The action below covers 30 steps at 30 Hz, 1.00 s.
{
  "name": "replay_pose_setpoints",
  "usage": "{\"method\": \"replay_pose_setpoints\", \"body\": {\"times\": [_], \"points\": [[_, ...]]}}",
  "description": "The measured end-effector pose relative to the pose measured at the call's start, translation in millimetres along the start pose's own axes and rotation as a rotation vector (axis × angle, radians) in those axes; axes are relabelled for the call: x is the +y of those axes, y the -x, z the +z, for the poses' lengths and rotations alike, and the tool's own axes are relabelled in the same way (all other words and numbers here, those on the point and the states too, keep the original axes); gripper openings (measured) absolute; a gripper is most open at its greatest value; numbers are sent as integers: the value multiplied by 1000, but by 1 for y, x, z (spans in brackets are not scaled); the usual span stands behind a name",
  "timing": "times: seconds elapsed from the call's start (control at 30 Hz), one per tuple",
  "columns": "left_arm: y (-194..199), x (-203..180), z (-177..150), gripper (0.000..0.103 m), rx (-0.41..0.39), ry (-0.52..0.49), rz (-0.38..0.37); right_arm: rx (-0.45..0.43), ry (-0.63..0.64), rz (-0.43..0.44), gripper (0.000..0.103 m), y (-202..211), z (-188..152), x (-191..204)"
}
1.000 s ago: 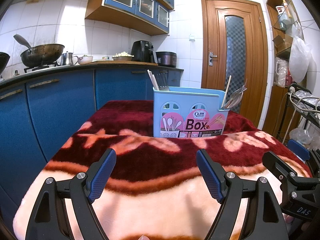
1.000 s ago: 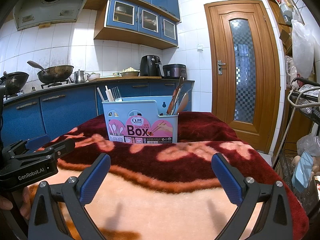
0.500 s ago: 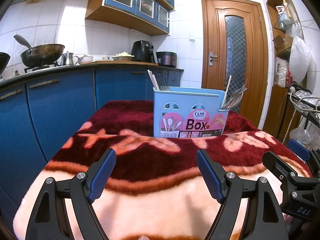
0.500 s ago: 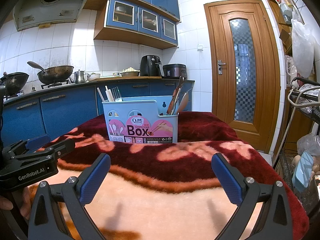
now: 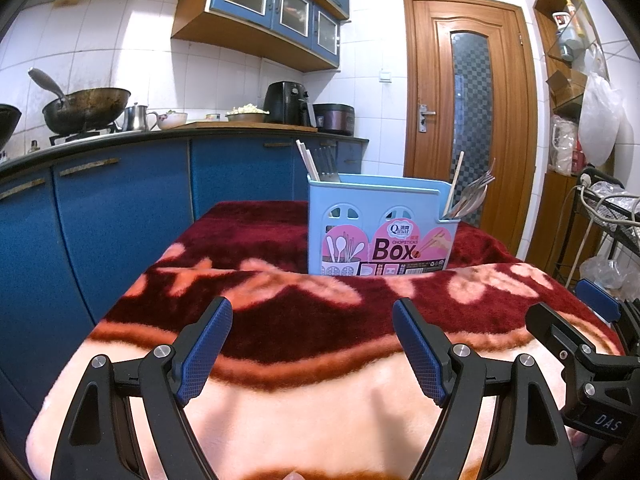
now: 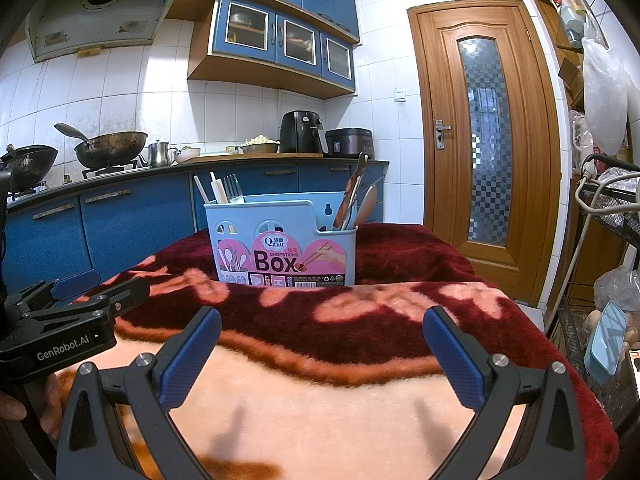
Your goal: Organize utensils
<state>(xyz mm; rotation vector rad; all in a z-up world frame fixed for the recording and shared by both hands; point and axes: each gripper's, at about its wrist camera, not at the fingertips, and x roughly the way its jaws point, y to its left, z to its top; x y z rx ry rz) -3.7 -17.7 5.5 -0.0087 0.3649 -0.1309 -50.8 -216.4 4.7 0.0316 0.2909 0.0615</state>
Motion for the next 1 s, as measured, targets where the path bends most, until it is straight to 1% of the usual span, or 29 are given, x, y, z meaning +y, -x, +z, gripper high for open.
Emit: {"method": "replay_pose_setpoints", "body": {"times": [1.0], "points": [[3,-3,0,83,-7,5,3,0,-1,0,103,0,0,0]]}}
